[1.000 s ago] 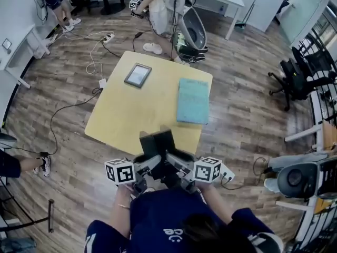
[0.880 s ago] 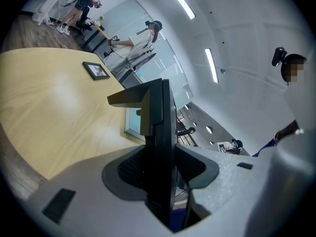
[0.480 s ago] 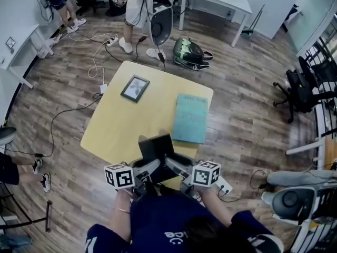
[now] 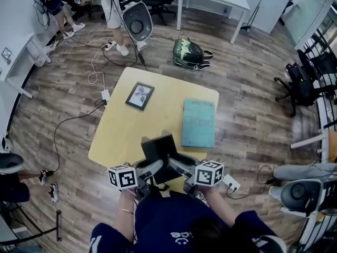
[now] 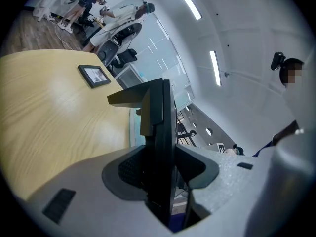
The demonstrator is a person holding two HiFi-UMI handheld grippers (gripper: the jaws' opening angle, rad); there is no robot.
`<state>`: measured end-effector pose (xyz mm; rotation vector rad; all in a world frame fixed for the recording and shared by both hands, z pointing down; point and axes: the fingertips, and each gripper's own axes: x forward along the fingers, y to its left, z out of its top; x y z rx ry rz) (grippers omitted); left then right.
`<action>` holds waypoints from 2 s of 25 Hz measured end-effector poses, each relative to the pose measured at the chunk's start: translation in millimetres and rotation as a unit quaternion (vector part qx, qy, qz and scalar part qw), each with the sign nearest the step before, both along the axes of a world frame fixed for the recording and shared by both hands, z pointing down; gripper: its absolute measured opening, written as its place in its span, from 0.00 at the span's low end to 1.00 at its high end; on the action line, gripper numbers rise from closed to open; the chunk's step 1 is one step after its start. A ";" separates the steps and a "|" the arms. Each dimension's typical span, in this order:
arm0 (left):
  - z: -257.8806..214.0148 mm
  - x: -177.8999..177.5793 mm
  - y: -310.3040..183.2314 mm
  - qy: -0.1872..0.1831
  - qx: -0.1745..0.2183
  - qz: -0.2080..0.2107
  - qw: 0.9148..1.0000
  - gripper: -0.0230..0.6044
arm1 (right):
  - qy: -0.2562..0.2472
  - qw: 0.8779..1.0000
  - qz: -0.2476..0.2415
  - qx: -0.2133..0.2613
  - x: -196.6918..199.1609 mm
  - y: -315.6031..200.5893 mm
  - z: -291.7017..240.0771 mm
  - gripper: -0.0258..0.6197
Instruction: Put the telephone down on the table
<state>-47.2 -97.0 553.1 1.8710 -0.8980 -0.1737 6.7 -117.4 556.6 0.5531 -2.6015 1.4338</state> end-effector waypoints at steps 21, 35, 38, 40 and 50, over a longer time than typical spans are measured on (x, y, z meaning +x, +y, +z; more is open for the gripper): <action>12.1 -86.2 -89.3 -0.004 -0.002 0.081 0.997 0.34 | -0.002 0.997 0.075 -0.008 -83.9 -81.0 11.2 0.38; 50.5 -95.6 -139.3 0.006 -0.029 0.127 0.992 0.34 | 0.013 0.992 0.124 -0.033 -92.0 -125.6 49.3 0.38; 62.0 -95.7 -145.8 0.008 -0.035 0.127 0.991 0.34 | 0.019 0.991 0.130 -0.038 -91.5 -131.5 59.5 0.38; 68.9 -95.6 -148.8 0.008 -0.036 0.127 0.991 0.34 | 0.023 0.990 0.133 -0.040 -90.3 -134.0 64.7 0.38; 85.7 -91.3 -155.0 0.008 -0.041 0.130 0.991 0.34 | 0.032 0.988 0.140 -0.049 -87.9 -138.4 87.4 0.38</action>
